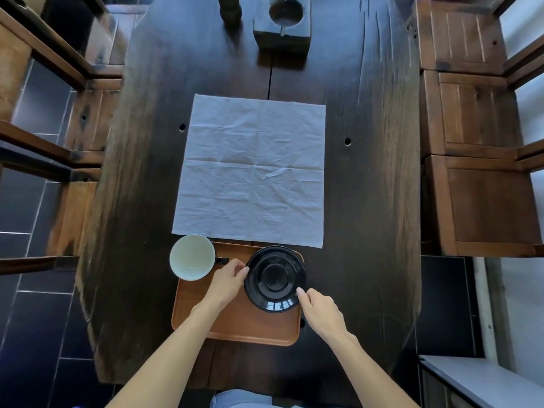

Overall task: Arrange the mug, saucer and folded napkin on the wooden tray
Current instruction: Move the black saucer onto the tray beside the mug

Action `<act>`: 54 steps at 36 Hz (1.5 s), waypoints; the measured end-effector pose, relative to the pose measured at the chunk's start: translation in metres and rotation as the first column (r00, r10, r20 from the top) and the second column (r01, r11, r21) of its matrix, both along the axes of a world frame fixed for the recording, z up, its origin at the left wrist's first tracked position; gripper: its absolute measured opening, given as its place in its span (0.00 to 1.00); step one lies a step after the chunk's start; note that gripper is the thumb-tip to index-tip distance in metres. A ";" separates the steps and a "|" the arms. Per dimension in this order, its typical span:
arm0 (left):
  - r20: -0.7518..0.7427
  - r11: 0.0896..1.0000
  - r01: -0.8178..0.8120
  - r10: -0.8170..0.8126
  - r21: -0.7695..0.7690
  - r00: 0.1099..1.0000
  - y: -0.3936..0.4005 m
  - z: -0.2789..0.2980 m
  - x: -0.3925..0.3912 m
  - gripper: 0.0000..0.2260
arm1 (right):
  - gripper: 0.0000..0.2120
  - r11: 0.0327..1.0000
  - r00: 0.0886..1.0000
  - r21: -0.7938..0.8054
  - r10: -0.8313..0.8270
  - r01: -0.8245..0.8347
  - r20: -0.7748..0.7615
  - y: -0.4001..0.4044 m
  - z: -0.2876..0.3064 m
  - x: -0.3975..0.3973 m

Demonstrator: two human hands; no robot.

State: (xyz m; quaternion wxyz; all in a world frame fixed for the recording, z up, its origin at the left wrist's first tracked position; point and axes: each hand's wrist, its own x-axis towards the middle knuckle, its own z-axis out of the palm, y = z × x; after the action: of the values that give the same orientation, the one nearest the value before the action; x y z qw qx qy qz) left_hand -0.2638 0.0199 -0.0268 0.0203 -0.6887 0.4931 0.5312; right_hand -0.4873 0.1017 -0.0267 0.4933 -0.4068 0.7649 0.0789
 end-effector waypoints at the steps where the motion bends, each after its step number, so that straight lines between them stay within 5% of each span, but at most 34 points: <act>1: 0.002 1.000 0.001 -0.001 -0.009 1.000 -0.002 0.000 -0.002 0.08 | 0.22 1.000 1.000 0.004 0.006 -0.006 0.017 0.002 -0.001 0.000; 7: 0.041 1.000 0.023 -0.022 -0.012 0.999 -0.007 -0.004 -0.004 0.07 | 0.20 0.999 0.998 0.021 -0.025 0.024 0.049 0.002 -0.007 -0.001; 17: 0.072 0.999 -0.032 0.030 0.027 0.997 0.004 -0.008 -0.002 0.07 | 0.19 0.983 0.977 0.023 0.186 -0.184 -0.101 -0.018 0.000 -0.005; 28: 0.058 0.994 -0.034 0.028 0.106 0.998 0.011 -0.003 -0.001 0.08 | 0.20 0.997 0.992 -0.022 0.069 -0.071 -0.107 -0.020 0.000 -0.010; 40: 0.198 0.988 0.123 -0.104 -0.090 0.975 0.008 0.003 -0.009 0.08 | 0.20 0.998 0.992 0.016 -0.063 0.062 0.114 -0.001 -0.009 -0.012; 54: 0.114 0.998 0.003 -0.011 0.070 0.993 0.034 0.003 -0.014 0.05 | 0.23 0.999 0.999 0.014 -0.034 0.035 -0.040 -0.020 -0.007 -0.010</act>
State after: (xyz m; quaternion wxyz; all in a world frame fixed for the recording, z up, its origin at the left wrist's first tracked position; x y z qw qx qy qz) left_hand -0.2778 0.0540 -0.0240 0.0742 -0.7150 0.4748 0.5078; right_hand -0.4971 0.0818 -0.0340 0.4822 -0.3883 0.7808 0.0839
